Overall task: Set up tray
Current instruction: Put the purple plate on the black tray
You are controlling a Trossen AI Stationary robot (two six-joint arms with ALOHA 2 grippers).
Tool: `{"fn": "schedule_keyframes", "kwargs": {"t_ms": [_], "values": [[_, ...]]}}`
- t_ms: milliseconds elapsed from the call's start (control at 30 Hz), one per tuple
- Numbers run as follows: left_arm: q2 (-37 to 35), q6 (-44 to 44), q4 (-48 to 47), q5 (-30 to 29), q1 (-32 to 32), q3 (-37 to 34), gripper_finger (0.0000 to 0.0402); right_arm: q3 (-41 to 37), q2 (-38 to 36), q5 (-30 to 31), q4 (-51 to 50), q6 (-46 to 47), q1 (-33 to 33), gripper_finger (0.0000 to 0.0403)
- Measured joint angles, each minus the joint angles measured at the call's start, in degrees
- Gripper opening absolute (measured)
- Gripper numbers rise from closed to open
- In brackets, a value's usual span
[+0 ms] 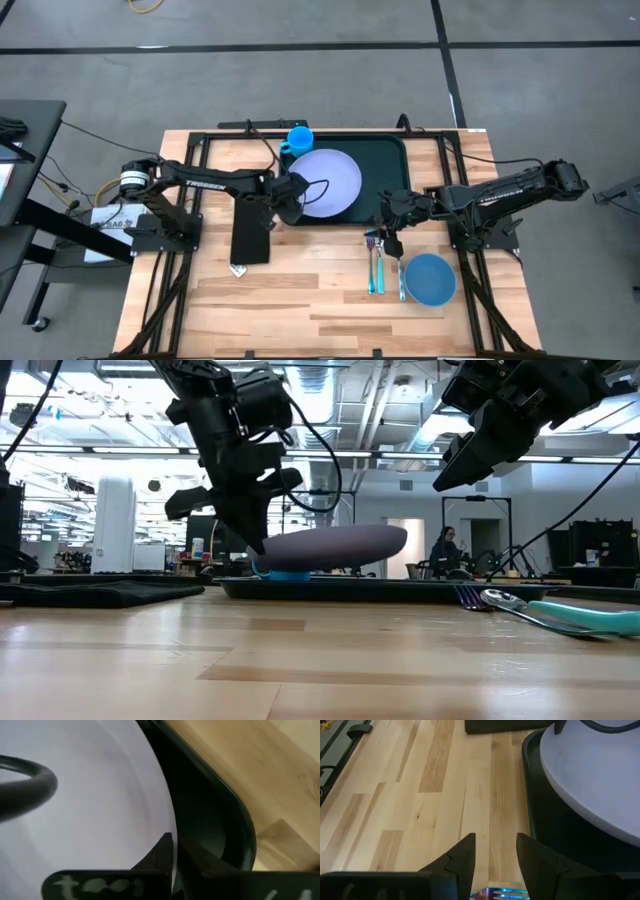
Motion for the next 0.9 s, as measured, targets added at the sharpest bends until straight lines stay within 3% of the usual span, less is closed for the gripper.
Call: {"fn": "schedule_keyframes", "kwargs": {"t_ms": [533, 900], "values": [[5.1, 3.1, 0.9, -3.2, -1.4, -0.5, 0.0001, 0.0, 0.0, 0.0, 0.4, 0.0, 0.0, 0.0134], [6.4, 1.8, 1.0, -4.7, -2.0, -0.5, 0.0032, 0.0, 0.0, 0.0, 0.0, 0.0, 0.0, 0.0134]]}}
